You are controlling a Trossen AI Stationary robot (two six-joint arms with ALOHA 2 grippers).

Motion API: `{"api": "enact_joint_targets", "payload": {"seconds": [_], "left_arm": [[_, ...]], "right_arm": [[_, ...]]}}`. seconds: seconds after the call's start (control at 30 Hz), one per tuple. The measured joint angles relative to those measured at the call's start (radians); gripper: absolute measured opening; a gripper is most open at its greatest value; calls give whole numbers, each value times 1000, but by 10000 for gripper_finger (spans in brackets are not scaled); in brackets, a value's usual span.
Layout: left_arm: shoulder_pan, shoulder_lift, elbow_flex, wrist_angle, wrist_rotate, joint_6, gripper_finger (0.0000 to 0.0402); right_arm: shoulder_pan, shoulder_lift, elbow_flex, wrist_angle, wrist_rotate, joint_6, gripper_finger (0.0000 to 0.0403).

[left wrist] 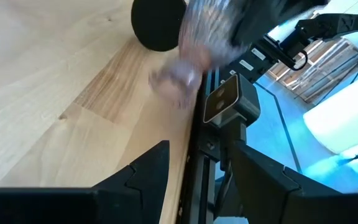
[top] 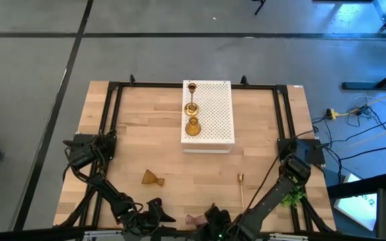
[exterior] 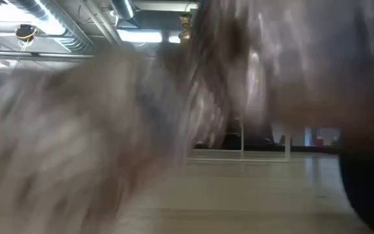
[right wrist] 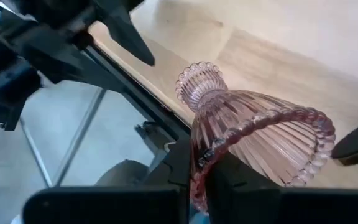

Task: Pick & Place candle stick holders
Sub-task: Put the pink candle holder on the shelf

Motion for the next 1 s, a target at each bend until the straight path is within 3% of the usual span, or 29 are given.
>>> {"api": "enact_joint_targets", "payload": {"seconds": [0.23, 0.7, 0.87, 1.0], "left_arm": [[0, 0, 0, -35, 0, -18, 166], [-2, 0, 0, -55, 10, -35, 166], [-9, 0, 0, -54, 11, -38, 166], [-13, 0, 0, -56, 8, -46, 166]], "right_arm": [[-16, -2, 160, -266, 23, -42, 20], [-107, -5, 477, -827, -153, -134, 20], [-155, -67, 470, -955, -228, -135, 20], [-207, -102, 481, -950, -291, -213, 20]]}}
